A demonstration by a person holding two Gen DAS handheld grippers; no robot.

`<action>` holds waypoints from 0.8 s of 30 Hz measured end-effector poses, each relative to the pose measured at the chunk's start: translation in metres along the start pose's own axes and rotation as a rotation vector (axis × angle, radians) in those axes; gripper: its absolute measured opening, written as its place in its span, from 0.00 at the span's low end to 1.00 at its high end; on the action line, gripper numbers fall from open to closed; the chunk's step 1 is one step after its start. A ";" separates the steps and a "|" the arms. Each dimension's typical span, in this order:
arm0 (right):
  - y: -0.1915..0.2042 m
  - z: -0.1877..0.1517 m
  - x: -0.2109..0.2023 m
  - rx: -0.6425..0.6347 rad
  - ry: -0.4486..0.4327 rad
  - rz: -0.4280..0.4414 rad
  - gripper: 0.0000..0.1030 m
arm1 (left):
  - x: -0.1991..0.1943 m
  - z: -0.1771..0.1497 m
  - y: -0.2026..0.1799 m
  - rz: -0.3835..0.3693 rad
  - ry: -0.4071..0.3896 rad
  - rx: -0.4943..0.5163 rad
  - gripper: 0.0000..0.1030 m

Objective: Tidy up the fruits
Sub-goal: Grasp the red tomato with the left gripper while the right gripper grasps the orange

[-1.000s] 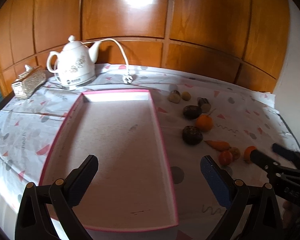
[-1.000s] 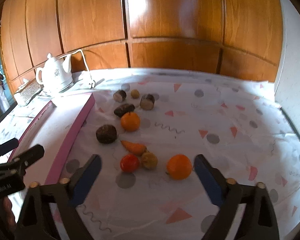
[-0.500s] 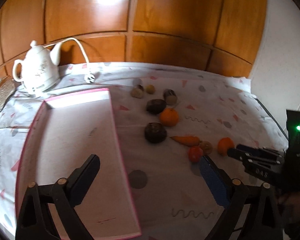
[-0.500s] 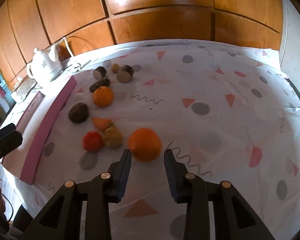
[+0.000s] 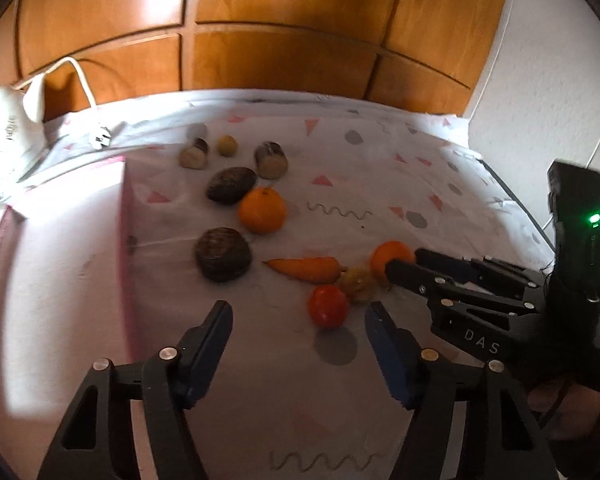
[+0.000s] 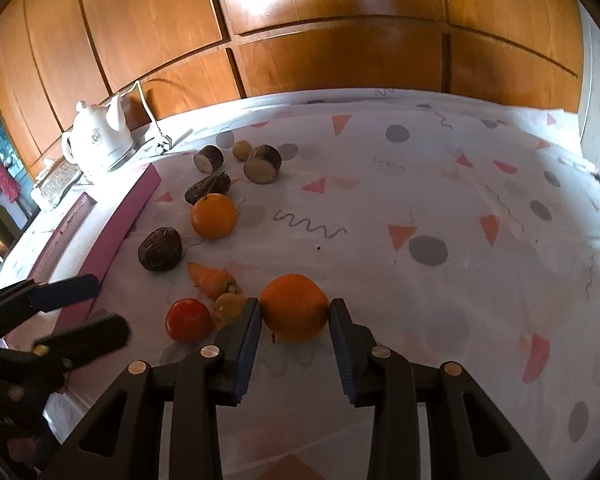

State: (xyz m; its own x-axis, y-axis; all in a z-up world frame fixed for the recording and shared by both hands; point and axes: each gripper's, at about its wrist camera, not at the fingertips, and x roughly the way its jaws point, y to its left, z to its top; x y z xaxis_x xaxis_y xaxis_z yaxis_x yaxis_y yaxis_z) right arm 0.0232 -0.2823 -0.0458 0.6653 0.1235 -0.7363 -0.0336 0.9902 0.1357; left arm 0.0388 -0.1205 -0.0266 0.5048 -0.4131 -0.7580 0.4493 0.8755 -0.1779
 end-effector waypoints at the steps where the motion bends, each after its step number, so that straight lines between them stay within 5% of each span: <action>1: 0.000 0.001 0.000 -0.004 -0.006 -0.014 0.33 | 0.006 0.000 -0.001 -0.003 0.014 0.000 0.64; 11: -0.007 0.005 0.005 0.008 -0.054 -0.029 0.34 | 0.043 0.003 -0.007 -0.019 0.062 -0.008 0.44; 15: -0.005 0.008 0.013 0.012 -0.043 -0.006 0.38 | 0.048 0.006 -0.005 -0.039 0.046 -0.020 0.27; 24: -0.005 0.010 0.021 0.031 -0.055 0.001 0.38 | 0.044 -0.006 -0.001 -0.034 -0.017 -0.005 0.27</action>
State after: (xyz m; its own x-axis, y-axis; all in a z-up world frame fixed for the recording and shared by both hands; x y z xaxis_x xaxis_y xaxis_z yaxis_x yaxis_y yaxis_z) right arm 0.0445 -0.2852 -0.0556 0.7051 0.1196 -0.6989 -0.0119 0.9875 0.1570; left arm 0.0558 -0.1377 -0.0635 0.5015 -0.4466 -0.7410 0.4630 0.8621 -0.2062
